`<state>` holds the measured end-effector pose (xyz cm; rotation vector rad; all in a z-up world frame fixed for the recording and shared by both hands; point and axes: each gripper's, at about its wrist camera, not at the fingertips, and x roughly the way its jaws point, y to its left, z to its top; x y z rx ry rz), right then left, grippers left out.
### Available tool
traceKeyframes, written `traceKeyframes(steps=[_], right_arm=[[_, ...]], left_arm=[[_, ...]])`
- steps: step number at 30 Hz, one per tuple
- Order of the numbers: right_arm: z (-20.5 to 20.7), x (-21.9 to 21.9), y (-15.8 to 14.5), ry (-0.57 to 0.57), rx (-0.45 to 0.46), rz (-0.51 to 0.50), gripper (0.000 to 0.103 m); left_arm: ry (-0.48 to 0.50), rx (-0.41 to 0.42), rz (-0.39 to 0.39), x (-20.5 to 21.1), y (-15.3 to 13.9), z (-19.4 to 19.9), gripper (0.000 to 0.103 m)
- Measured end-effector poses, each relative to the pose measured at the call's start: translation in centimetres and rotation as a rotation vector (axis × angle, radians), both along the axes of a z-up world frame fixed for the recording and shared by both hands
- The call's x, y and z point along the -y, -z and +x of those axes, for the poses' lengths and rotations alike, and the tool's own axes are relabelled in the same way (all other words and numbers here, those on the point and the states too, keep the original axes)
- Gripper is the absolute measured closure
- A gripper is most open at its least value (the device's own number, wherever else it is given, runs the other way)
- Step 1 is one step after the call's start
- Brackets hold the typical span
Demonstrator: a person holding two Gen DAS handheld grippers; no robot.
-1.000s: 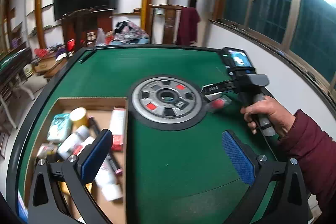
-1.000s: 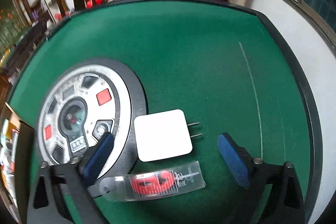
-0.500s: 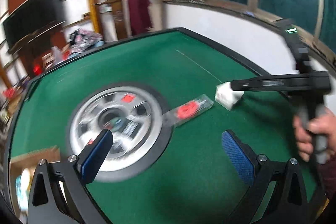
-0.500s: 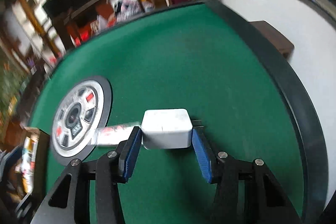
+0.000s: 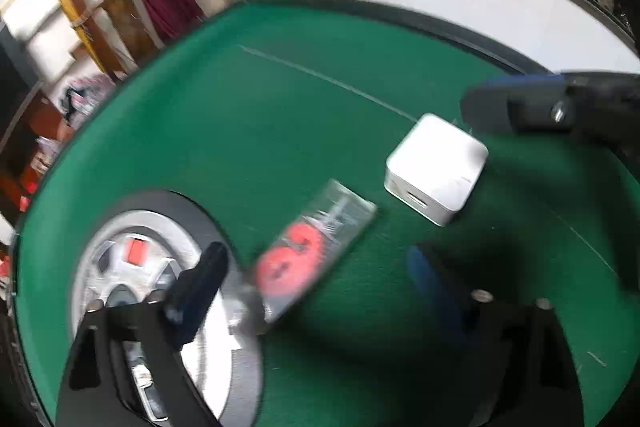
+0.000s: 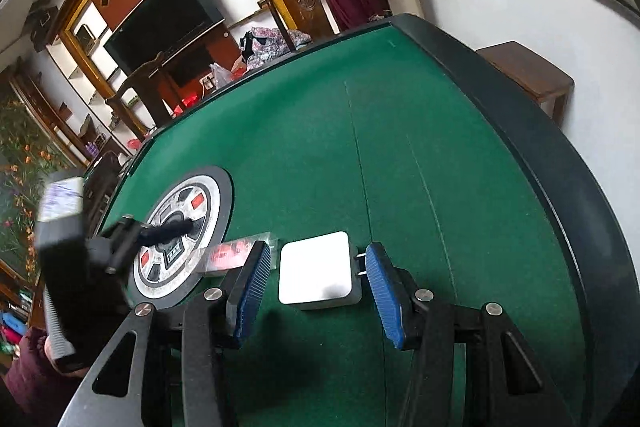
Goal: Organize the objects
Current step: 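Grasp the clear package with red item with the left gripper while the right gripper holds the cube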
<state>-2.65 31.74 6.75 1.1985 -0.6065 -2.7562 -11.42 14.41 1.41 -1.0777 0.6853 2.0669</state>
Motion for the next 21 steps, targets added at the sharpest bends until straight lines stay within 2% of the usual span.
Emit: traceKeyframes(steps=[1,2,3,4,5,10,12,16,21], right_arm=[[0.0,-0.1,0.0,0.007,-0.001,-0.001,0.049],[0.0,-0.2,0.0,0.015,0.000,-0.007,0.048],[-0.1,-0.3,0.1,0.020,0.001,-0.014,0.047],[-0.3,-0.2,0.4,0.024,0.004,-0.023,0.044],[-0.4,-0.4,0.5,0.032,0.013,-0.034,0.040],[-0.9,-1.0,1.4,0.025,0.026,-0.130,0.023],[-0.9,-0.8,1.5,0.022,0.021,-0.135,0.019],[-1.4,1.0,1.3,0.013,0.012,-0.023,0.013],[-1.8,2.6,1.7,0.013,0.015,0.073,0.012]], left_arm=[[-0.006,0.013,0.006,0.0,0.1,-0.2,0.018],[-0.011,0.038,0.011,0.0,0.0,-0.5,0.026],[-0.012,0.075,0.028,0.1,-0.1,-0.7,0.043],[-0.013,0.106,0.047,0.1,-0.1,-0.6,0.055],[-0.019,0.122,0.059,0.4,-0.2,-0.7,0.076],[-0.075,0.099,0.052,1.4,-0.3,0.6,0.076],[-0.106,0.097,0.067,2.4,-0.6,1.4,0.076],[-0.173,0.083,0.116,5.1,-2.1,3.5,0.076],[-0.249,0.061,0.200,9.6,-4.8,7.8,0.076]])
